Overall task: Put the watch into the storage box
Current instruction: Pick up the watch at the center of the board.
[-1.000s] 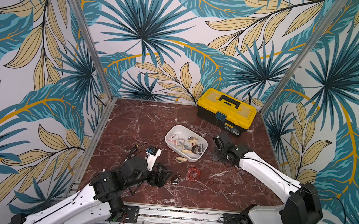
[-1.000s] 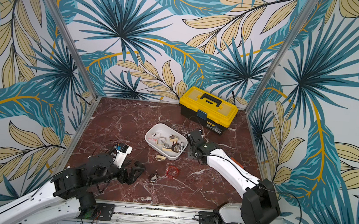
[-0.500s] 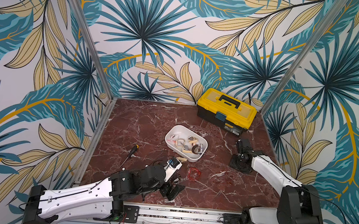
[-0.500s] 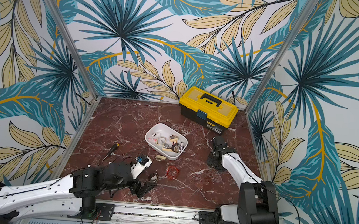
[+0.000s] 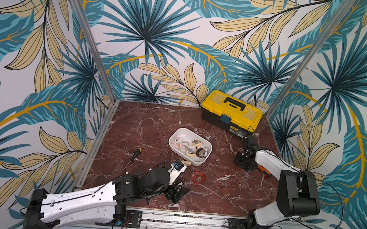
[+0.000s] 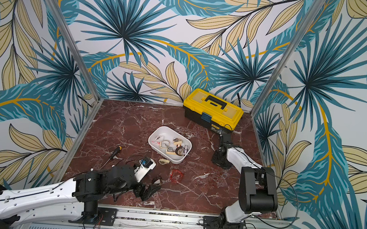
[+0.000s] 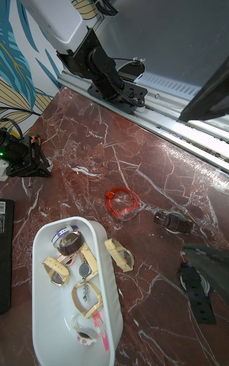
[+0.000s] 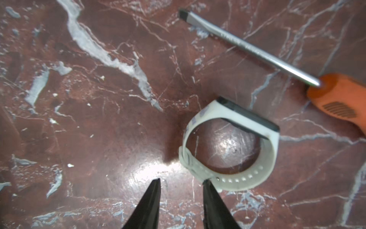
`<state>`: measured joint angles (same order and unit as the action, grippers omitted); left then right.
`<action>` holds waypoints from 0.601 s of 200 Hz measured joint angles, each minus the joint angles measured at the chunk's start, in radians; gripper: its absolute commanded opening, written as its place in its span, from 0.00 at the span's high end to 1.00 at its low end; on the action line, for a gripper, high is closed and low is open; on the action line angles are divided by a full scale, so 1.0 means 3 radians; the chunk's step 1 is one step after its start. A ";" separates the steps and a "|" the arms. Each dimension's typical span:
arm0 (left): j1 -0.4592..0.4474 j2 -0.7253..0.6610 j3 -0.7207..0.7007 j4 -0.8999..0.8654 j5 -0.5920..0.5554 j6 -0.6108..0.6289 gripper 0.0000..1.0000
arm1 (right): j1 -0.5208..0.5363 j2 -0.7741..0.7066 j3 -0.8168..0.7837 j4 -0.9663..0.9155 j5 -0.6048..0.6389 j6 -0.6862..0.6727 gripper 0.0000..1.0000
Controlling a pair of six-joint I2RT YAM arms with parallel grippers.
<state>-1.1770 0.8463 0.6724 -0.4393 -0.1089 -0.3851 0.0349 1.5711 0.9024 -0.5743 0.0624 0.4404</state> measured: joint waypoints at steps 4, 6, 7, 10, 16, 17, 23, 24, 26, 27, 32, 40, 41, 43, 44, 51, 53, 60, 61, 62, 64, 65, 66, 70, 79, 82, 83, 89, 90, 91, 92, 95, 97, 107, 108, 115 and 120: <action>0.0000 0.0000 0.0000 0.0000 -0.0001 0.0000 0.00 | 0.0000 0.0000 0.0003 0.0001 -0.0014 -0.0001 0.62; 0.0000 0.0000 0.0000 0.0000 -0.0003 0.0000 0.00 | -0.0001 0.0000 0.0004 0.0000 -0.0019 -0.0003 0.62; 0.0000 0.0000 0.0000 0.0000 -0.0003 0.0000 0.00 | -0.0003 0.0000 0.0004 0.0000 -0.0019 -0.0004 0.62; 0.0000 0.0000 0.0000 0.0000 -0.0004 0.0000 0.00 | -0.0003 -0.0001 0.0005 0.0000 -0.0038 -0.0005 0.62; 0.0000 0.0000 0.0000 0.0000 -0.0005 0.0000 0.00 | -0.0005 -0.0004 0.0009 -0.0001 -0.0062 -0.0011 0.62; 0.0000 0.0000 0.0000 0.0000 -0.0005 -0.0001 0.00 | -0.0005 -0.0005 0.0010 -0.0001 -0.0066 -0.0013 0.62; -0.0001 0.0000 0.0000 0.0000 -0.0009 0.0000 0.00 | -0.0005 -0.0010 0.0013 -0.0004 -0.0095 -0.0015 0.62; -0.0001 0.0000 0.0000 0.0000 -0.0010 0.0000 0.00 | -0.0005 -0.0011 0.0014 -0.0006 -0.0104 -0.0015 0.62; -0.0001 0.0000 0.0000 0.0000 -0.0011 0.0000 0.00 | -0.0005 -0.0014 0.0014 -0.0009 -0.0107 -0.0017 0.62; -0.0001 0.0000 0.0000 0.0000 -0.0011 0.0000 0.00 | -0.0005 -0.0017 0.0017 -0.0011 -0.0114 -0.0018 0.62; -0.0001 0.0000 0.0000 0.0000 -0.0013 -0.0001 0.00 | -0.0005 -0.0029 0.0020 -0.0022 -0.0136 -0.0024 0.62; -0.0001 0.0000 0.0000 0.0000 -0.0014 -0.0001 0.00 | -0.0005 -0.0060 0.0028 -0.0037 -0.0161 -0.0027 0.62; -0.0001 0.0000 0.0000 0.0000 -0.0014 -0.0001 0.00 | -0.0005 -0.0066 0.0031 -0.0043 -0.0161 -0.0027 0.62; -0.0001 0.0000 0.0000 0.0000 -0.0014 -0.0001 0.00 | -0.0005 -0.0075 0.0036 -0.0051 -0.0164 -0.0028 0.61; -0.0001 0.0000 0.0000 0.0000 -0.0014 -0.0001 0.00 | -0.0005 -0.0078 0.0037 -0.0053 -0.0163 -0.0029 0.61; -0.0001 0.0000 0.0000 0.0000 -0.0015 -0.0001 0.00 | -0.0005 -0.0108 0.0060 -0.0088 -0.0164 -0.0037 0.61; -0.0001 0.0000 0.0000 0.0000 -0.0015 -0.0001 0.00 | -0.0005 -0.0113 0.0064 -0.0090 -0.0165 -0.0037 0.61; -0.0001 0.0000 0.0000 0.0000 -0.0015 -0.0001 0.00 | -0.0005 -0.0135 0.0089 -0.0111 -0.0163 -0.0050 0.61; -0.0001 0.0000 0.0000 0.0000 -0.0017 -0.0001 0.00 | -0.0005 -0.0137 0.0095 -0.0116 -0.0161 -0.0050 0.61; -0.0001 0.0000 0.0000 0.0000 -0.0017 -0.0001 0.00 | -0.0005 -0.0139 0.0098 -0.0117 -0.0161 -0.0051 0.61; -0.0001 0.0000 0.0000 0.0000 -0.0018 -0.0003 0.00 | -0.0005 -0.0141 0.0108 -0.0125 -0.0160 -0.0053 0.61; -0.0001 0.0000 0.0000 0.0000 -0.0018 -0.0001 0.00 | -0.0005 -0.0142 0.0111 -0.0126 -0.0159 -0.0053 0.61; -0.0001 0.0000 0.0000 0.0000 -0.0018 -0.0003 0.00 | -0.0005 -0.0145 0.0117 -0.0131 -0.0159 -0.0056 0.61; -0.0001 0.0000 0.0000 0.0001 -0.0019 -0.0003 0.00 | -0.0005 -0.0145 0.0134 -0.0141 -0.0150 -0.0062 0.61; -0.0001 0.0000 0.0000 0.0001 -0.0022 -0.0003 0.00 | -0.0005 -0.0144 0.0172 -0.0164 -0.0130 -0.0075 0.61; -0.0001 0.0000 0.0000 0.0001 -0.0022 -0.0003 0.00 | -0.0005 -0.0144 0.0183 -0.0172 -0.0120 -0.0083 0.61; -0.0001 0.0000 0.0000 0.0003 -0.0023 -0.0003 0.00 | -0.0006 -0.0144 0.0186 -0.0172 -0.0118 -0.0085 0.61; -0.0001 0.0000 0.0000 0.0001 -0.0023 -0.0003 0.00 | -0.0006 -0.0141 0.0200 -0.0181 -0.0103 -0.0097 0.61; -0.0001 0.0000 0.0000 0.0003 -0.0024 -0.0003 0.00 | -0.0006 -0.0141 0.0202 -0.0181 -0.0102 -0.0100 0.61; -0.0001 0.0000 0.0000 0.0003 -0.0023 -0.0003 0.00 | -0.0008 -0.0140 0.0206 -0.0182 -0.0099 -0.0100 0.61; -0.0001 0.0000 0.0000 0.0003 -0.0024 -0.0003 0.00 | -0.0008 -0.0140 0.0207 -0.0183 -0.0098 -0.0100 0.61; -0.0001 0.0000 0.0000 0.0003 -0.0024 -0.0003 0.00 | -0.0008 -0.0135 0.0215 -0.0186 -0.0092 -0.0104 0.62; -0.0001 0.0000 0.0000 0.0003 -0.0024 -0.0003 0.00 | -0.0008 -0.0127 0.0221 -0.0188 -0.0088 -0.0111 0.61; -0.0001 0.0000 0.0000 0.0003 -0.0025 -0.0003 0.00 | -0.0011 -0.0079 0.0254 -0.0188 -0.0065 -0.0128 0.62; -0.0001 0.0000 0.0000 0.0003 -0.0025 -0.0003 0.00 | -0.0011 -0.0071 0.0257 -0.0187 -0.0061 -0.0131 0.62; -0.0001 0.0000 0.0000 0.0003 -0.0027 -0.0004 0.00 | -0.0015 -0.0013 0.0282 -0.0189 -0.0046 -0.0146 0.62; -0.0001 0.0000 0.0000 0.0003 -0.0028 -0.0003 0.00 | -0.0022 0.0034 0.0300 -0.0189 -0.0036 -0.0159 0.62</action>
<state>-1.1774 0.8463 0.6724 -0.4385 -0.1173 -0.3859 0.0284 1.5814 0.9924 -0.6312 0.0517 0.3927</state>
